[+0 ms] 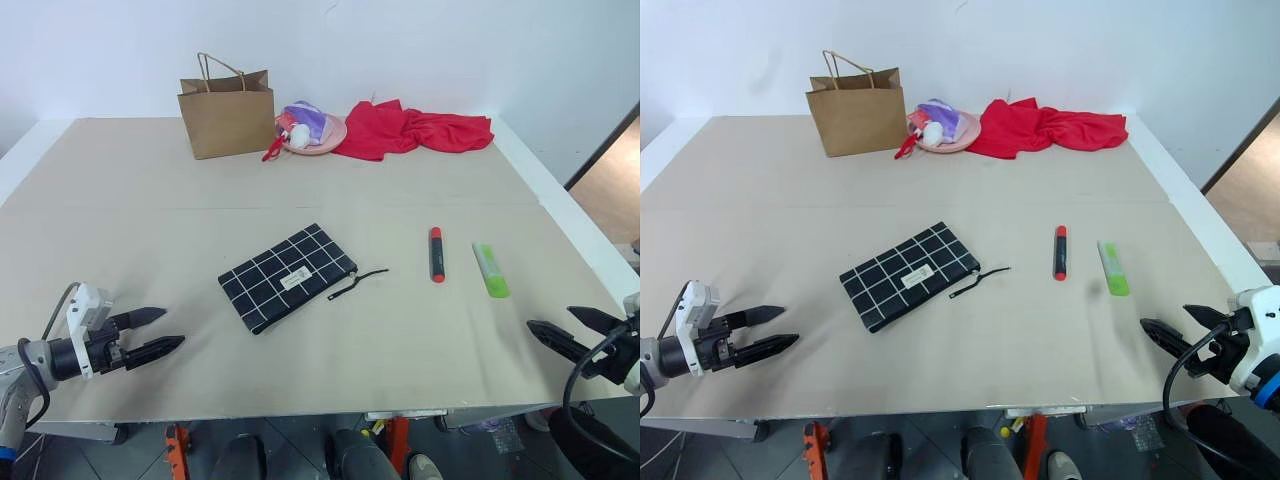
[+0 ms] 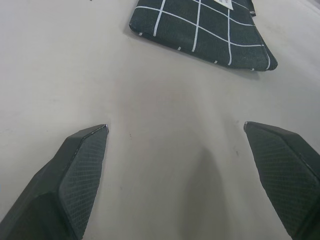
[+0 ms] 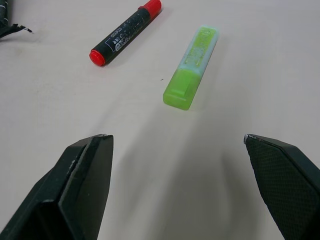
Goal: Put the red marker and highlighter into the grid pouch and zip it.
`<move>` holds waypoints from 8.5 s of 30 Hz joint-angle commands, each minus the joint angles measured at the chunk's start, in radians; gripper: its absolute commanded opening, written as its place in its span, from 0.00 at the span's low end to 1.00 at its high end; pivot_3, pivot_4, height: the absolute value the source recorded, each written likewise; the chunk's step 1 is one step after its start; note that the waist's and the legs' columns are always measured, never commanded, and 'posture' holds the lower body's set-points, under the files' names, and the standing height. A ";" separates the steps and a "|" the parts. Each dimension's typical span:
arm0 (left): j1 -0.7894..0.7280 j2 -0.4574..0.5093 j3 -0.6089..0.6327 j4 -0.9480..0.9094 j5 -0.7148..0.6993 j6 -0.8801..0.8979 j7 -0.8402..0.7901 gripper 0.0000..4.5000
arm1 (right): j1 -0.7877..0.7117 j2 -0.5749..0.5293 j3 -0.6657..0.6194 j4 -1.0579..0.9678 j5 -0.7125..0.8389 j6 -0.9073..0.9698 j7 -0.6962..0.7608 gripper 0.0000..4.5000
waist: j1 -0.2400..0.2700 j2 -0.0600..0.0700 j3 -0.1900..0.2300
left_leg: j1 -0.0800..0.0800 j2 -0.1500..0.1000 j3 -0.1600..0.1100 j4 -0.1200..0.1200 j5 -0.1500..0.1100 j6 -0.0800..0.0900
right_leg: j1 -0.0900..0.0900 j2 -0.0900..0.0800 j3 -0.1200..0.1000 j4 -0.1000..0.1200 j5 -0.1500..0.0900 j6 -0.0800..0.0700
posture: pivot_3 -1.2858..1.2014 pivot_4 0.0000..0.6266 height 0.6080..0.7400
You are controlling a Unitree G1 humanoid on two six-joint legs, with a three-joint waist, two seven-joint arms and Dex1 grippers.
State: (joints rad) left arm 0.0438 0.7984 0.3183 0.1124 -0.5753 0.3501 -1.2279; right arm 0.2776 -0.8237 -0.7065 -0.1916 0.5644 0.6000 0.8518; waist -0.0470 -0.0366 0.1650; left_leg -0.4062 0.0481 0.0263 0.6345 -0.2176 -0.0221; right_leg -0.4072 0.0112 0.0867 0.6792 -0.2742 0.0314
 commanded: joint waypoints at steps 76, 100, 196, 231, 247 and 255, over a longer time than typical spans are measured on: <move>-0.288 -0.039 -0.409 -0.081 0.549 -0.744 0.149 1.00 | -0.962 0.347 1.141 0.469 -0.640 -0.198 -0.041 0.01 | -0.001 0.000 -0.003 | 0.001 0.000 0.000 0.003 -0.001 0.002 | 0.001 0.001 -0.001 0.003 0.005 -0.006 | 0.52 0.24 1.00; -0.322 -0.176 -0.513 -0.008 0.730 -0.873 0.413 0.26 | -0.960 0.371 1.103 0.486 -0.657 -0.208 -0.017 0.00 | 0.000 0.000 -0.008 | 0.002 0.000 0.000 0.005 0.003 0.005 | 0.002 0.001 -0.001 0.003 0.008 -0.003 | 0.52 0.24 1.00; -0.344 -0.362 -0.418 -0.251 0.388 -0.358 0.486 0.00 | -0.926 0.375 0.776 0.306 -0.227 0.041 -0.008 0.02 | -0.001 0.007 -0.005 | -0.003 -0.002 -0.001 0.002 0.001 0.005 | -0.001 0.001 0.001 0.001 0.007 -0.002 | 0.52 0.24 1.00; -0.364 -0.362 -0.414 -0.234 0.384 -0.362 0.474 0.00 | -0.991 0.377 0.757 0.429 -0.301 -0.020 -0.103 0.69 | 0.000 0.006 -0.005 | -0.003 -0.002 0.000 0.002 0.001 0.004 | -0.002 0.001 0.002 0.001 0.007 -0.002 | 0.52 0.24 1.00; -0.361 -0.362 -0.418 -0.232 0.382 -0.367 0.468 0.00 | -0.955 0.369 0.790 0.309 -0.289 -0.011 -0.029 0.01 | -0.001 0.006 -0.005 | -0.003 -0.002 0.000 0.002 0.001 0.004 | -0.001 0.001 0.002 0.001 0.007 -0.002 | 0.52 0.24 1.00; -0.371 -0.369 -0.421 -0.220 0.381 -0.369 0.461 0.00 | -0.934 0.386 0.928 0.162 -0.291 0.023 0.053 0.01 | -0.001 0.006 -0.005 | -0.003 -0.002 -0.001 0.002 0.001 0.004 | -0.001 0.001 0.001 0.001 0.006 -0.002 | 0.52 0.24 1.00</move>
State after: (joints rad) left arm -0.3110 0.4355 -0.1116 -0.0926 -0.1789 -0.0014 -0.7667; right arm -0.6544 -0.4381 0.2087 0.0244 0.2613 0.6265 0.8780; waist -0.0478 -0.0303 0.1603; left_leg -0.4088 0.0464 0.0250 0.6362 -0.2165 -0.0179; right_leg -0.4086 0.0125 0.0874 0.6803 -0.2680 0.0293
